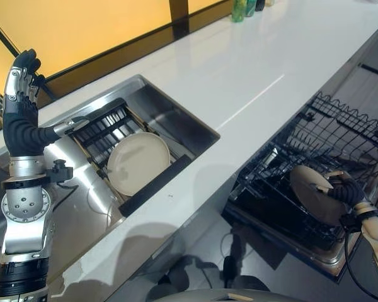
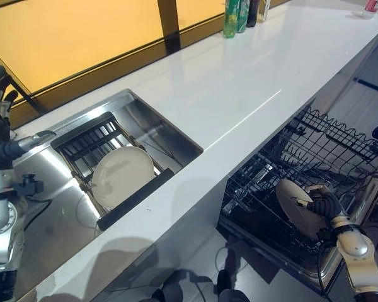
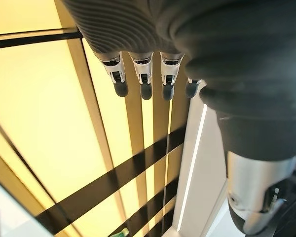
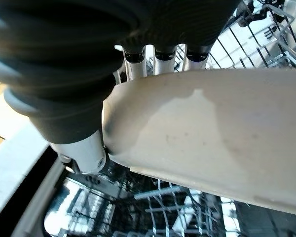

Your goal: Pick up plates and place into dishwasher.

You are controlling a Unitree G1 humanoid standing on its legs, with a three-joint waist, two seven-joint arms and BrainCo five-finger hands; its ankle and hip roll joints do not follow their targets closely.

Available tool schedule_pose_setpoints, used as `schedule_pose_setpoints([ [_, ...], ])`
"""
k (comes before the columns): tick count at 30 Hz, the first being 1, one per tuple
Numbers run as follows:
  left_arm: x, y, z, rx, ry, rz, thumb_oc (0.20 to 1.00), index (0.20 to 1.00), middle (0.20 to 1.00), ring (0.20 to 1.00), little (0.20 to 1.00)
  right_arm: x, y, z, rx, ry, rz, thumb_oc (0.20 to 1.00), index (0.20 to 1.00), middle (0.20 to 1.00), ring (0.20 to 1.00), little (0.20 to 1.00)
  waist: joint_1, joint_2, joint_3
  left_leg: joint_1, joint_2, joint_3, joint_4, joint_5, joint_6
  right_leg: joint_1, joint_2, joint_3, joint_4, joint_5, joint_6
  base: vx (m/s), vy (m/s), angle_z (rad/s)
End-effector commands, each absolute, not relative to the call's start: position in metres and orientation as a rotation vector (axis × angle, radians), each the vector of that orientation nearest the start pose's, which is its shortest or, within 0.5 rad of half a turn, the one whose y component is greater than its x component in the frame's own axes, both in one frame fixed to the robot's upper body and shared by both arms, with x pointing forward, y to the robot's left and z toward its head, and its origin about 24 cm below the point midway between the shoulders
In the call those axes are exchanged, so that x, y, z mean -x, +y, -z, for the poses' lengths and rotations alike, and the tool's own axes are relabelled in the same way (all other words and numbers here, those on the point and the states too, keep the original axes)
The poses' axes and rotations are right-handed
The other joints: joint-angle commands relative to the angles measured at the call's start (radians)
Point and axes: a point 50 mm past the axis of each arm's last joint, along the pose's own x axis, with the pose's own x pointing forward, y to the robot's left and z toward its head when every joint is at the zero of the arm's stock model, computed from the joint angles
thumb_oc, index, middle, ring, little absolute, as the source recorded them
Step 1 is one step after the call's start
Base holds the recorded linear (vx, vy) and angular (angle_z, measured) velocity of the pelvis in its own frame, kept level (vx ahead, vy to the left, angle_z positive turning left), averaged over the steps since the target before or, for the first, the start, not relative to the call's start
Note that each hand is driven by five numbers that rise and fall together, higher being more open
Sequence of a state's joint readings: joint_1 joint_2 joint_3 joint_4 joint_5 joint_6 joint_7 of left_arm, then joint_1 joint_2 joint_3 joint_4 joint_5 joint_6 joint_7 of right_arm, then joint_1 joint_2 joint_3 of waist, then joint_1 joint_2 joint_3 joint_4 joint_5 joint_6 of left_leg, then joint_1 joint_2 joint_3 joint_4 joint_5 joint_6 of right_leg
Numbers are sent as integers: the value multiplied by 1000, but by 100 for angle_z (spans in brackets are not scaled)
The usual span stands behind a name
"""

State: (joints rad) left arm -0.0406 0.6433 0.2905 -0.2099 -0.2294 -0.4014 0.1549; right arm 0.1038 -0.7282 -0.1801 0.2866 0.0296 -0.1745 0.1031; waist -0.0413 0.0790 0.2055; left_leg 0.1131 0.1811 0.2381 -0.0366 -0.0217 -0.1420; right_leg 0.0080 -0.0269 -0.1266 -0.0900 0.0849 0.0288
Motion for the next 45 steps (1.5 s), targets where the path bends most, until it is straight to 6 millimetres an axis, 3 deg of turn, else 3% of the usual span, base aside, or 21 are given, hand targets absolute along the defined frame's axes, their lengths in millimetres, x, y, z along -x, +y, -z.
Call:
schedule_pose_setpoints([
  [1, -227, 274, -214, -447, -816, -211, 1000, 1000, 1000, 1000, 1000, -243, -340, -100, 760, 25, 82, 200, 200, 200, 200, 200, -17, 2, -30, -195, 9, -56, -7, 142, -5, -21, -53, -13, 162, -164, 41, -46, 13, -2],
  [7, -232, 265, -219, -430, -848, -223, 1000, 1000, 1000, 1000, 1000, -258, -338, -118, 797, -4, 33, 200, 200, 200, 200, 200, -22, 40, 28, -227, 2, -78, -6, 153, -10, -59, -55, 0, 177, -173, 34, -75, 19, 0],
  [14, -235, 265, -218, -470, -817, -213, 1000, 1000, 1000, 1000, 1000, -258, -342, -112, 842, 40, 13, 200, 200, 200, 200, 200, -14, 36, 47, -231, 7, -81, 0, 157, -13, -50, -53, -9, 178, -176, 32, 24, -56, -3],
  [23, -239, 264, -220, -506, -798, -211, 1000, 1000, 1000, 1000, 1000, -256, -357, -84, 1035, 278, -50, 200, 200, 200, 200, 200, 16, 47, 79, -264, 25, -109, 38, 171, -30, -42, -49, -28, 202, -192, 18, 28, -57, 4],
  [33, -239, 261, -225, -514, -796, -175, 1000, 1000, 1000, 1000, 1000, -248, -352, -48, 983, 368, -51, 200, 200, 200, 200, 200, 32, 43, 90, -243, 25, -120, 27, 172, -29, -2, -47, -34, 180, -186, 24, 18, -28, 2],
  [34, -240, 262, -225, -521, -790, -169, 1000, 1000, 1000, 1000, 1000, -245, -352, -46, 972, 368, -42, 520, 520, 520, 520, 520, 33, 36, 86, -241, 28, -122, 29, 171, -29, 6, -45, -34, 176, -185, 25, 42, -56, 3],
  [35, -240, 262, -224, -522, -789, -168, 1000, 1000, 1000, 1000, 1000, -244, -352, -45, 969, 365, -36, 937, 937, 937, 937, 937, 33, 34, 85, -239, 28, -123, 30, 170, -29, 9, -45, -34, 174, -184, 26, 49, -71, 3],
  [36, -239, 262, -225, -527, -786, -166, 1000, 1000, 1000, 1000, 1000, -242, -351, -44, 962, 363, -30, 1000, 1000, 1000, 1000, 1000, 33, 29, 82, -237, 31, -122, 31, 169, -30, 15, -43, -35, 170, -183, 27, 30, -44, 4],
  [45, -238, 268, -219, -554, -746, -161, 1000, 1000, 1000, 1000, 1000, -234, -345, -37, 942, 340, -4, 1000, 1000, 1000, 1000, 1000, 32, 2, 52, -201, 41, -112, 22, 162, -32, 64, -31, -26, 136, -174, 33, 42, -32, 3],
])
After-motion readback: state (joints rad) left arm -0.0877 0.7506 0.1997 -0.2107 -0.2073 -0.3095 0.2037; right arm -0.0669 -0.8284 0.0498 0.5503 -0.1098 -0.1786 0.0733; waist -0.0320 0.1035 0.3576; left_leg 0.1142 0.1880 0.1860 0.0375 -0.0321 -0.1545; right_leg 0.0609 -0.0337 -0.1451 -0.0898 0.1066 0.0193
